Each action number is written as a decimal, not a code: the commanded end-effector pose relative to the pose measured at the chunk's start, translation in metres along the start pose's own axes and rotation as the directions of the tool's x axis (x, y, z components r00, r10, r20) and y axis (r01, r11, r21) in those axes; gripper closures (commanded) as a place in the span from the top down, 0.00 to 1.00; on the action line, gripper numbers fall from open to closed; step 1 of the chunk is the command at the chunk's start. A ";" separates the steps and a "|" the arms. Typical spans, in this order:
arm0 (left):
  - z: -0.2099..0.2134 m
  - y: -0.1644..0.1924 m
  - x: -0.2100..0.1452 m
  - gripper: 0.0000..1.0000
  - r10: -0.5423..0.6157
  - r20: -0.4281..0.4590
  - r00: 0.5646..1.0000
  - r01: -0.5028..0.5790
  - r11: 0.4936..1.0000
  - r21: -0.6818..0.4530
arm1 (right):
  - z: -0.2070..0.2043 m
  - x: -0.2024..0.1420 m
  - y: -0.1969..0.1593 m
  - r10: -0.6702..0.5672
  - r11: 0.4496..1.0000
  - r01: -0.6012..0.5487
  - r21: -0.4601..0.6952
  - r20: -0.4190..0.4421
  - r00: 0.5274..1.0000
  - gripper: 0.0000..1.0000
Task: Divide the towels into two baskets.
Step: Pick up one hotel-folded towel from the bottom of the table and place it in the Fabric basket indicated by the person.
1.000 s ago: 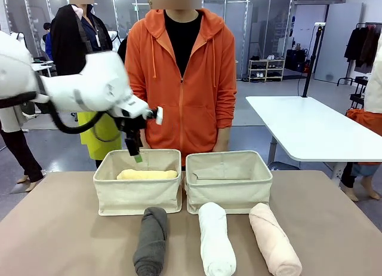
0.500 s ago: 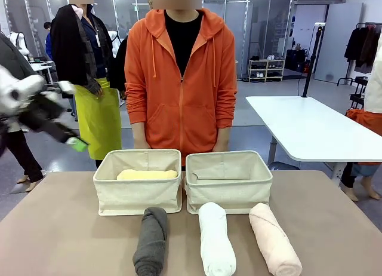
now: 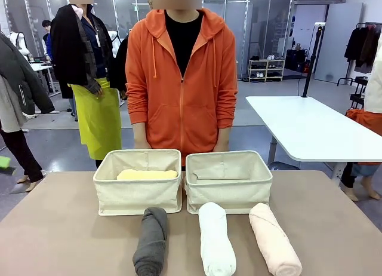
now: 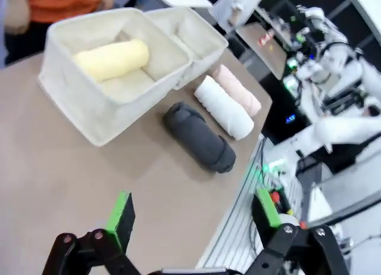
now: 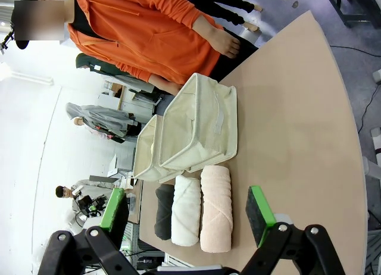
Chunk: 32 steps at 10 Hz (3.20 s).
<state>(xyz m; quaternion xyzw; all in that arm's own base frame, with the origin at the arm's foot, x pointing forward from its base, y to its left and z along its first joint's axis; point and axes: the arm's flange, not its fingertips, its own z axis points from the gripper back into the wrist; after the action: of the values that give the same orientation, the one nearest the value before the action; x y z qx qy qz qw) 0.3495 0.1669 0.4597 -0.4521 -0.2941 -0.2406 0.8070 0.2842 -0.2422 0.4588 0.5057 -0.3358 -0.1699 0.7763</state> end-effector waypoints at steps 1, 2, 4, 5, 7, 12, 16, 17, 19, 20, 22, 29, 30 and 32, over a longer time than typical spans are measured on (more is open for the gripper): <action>0.011 -0.004 -0.035 1.00 0.089 0.112 0.990 -0.089 0.996 -0.001 | 0.000 -0.002 0.001 0.020 1.000 -0.020 0.018 0.010 1.000 1.00; 0.017 -0.004 -0.057 1.00 0.116 0.151 0.982 -0.117 0.993 -0.001 | 0.000 -0.002 0.001 0.020 1.000 -0.020 0.018 0.010 1.000 1.00; 0.014 0.002 -0.069 1.00 0.183 0.112 0.977 -0.188 0.982 0.034 | 0.000 -0.002 0.001 0.020 1.000 -0.020 0.018 0.010 1.000 1.00; 0.008 0.010 -0.063 1.00 0.209 0.056 0.976 -0.213 0.974 0.073 | 0.000 -0.002 0.001 0.020 1.000 -0.020 0.018 0.010 1.000 1.00; 0.021 0.008 -0.076 1.00 0.157 0.125 0.980 -0.160 0.987 0.015 | 0.000 -0.002 0.001 0.020 1.000 -0.020 0.018 0.010 1.000 1.00; 0.021 0.008 -0.076 1.00 0.157 0.125 0.980 -0.160 0.987 0.015 | 0.000 -0.002 0.001 0.020 1.000 -0.020 0.018 0.010 1.000 1.00; 0.021 0.008 -0.076 1.00 0.157 0.125 0.980 -0.160 0.987 0.015 | 0.000 -0.002 0.001 0.020 1.000 -0.020 0.018 0.010 1.000 1.00; 0.021 0.008 -0.076 1.00 0.157 0.125 0.980 -0.160 0.987 0.015 | 0.000 -0.002 0.001 0.020 1.000 -0.020 0.018 0.010 1.000 1.00; 0.021 0.008 -0.076 1.00 0.157 0.125 0.980 -0.160 0.987 0.015 | 0.000 -0.002 0.001 0.020 1.000 -0.020 0.018 0.010 1.000 1.00; 0.021 0.008 -0.076 1.00 0.157 0.125 0.980 -0.160 0.987 0.015 | 0.000 -0.002 0.001 0.020 1.000 -0.020 0.018 0.010 1.000 1.00; 0.021 0.008 -0.076 1.00 0.157 0.125 0.980 -0.160 0.987 0.015 | 0.000 0.000 0.000 0.000 1.000 0.000 0.000 -0.001 1.000 1.00; 0.021 0.008 -0.076 1.00 0.157 0.125 0.980 -0.160 0.987 0.015 | -0.177 -0.077 0.043 0.007 0.941 -0.129 -0.313 -0.363 0.932 1.00; 0.021 0.008 -0.076 1.00 0.157 0.125 0.980 -0.160 0.987 0.015 | -0.199 -0.088 0.047 0.008 0.924 -0.166 -0.345 -0.414 0.910 1.00; 0.021 0.008 -0.076 1.00 0.157 0.125 0.980 -0.160 0.987 0.015 | -0.236 -0.109 0.051 0.009 0.901 -0.215 -0.377 -0.481 0.877 1.00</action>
<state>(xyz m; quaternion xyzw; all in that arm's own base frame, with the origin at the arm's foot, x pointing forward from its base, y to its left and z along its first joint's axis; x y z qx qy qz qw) 0.2975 0.1965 0.4089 -0.4738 -0.3020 -0.1375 0.8157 0.3814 -0.0107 0.4191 0.3533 -0.1415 -0.0634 0.9226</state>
